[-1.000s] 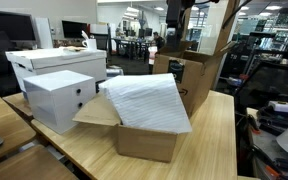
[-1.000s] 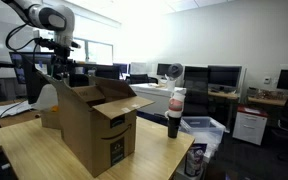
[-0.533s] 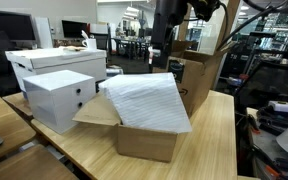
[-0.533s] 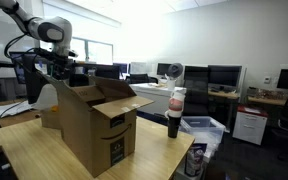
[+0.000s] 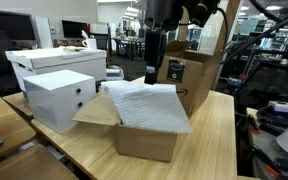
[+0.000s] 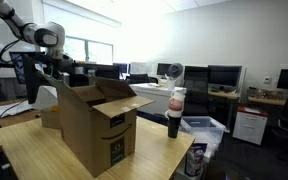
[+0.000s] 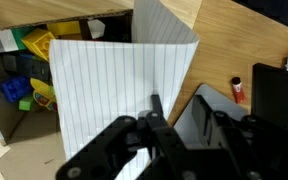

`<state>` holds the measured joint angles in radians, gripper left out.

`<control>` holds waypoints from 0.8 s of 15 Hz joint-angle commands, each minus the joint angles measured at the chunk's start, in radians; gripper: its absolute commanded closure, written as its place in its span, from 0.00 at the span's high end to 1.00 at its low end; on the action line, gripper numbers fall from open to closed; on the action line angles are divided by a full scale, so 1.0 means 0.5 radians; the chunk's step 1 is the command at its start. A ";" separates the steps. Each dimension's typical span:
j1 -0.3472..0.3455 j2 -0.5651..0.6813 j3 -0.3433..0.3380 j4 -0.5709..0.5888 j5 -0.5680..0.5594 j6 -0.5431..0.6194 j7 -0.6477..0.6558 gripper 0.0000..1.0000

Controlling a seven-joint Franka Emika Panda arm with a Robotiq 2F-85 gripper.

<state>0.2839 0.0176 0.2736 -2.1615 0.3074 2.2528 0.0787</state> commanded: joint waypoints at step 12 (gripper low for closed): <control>0.020 0.146 0.019 0.153 -0.238 0.061 0.038 0.03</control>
<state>0.2930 0.0535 0.2829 -2.1061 0.2344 2.2912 0.0787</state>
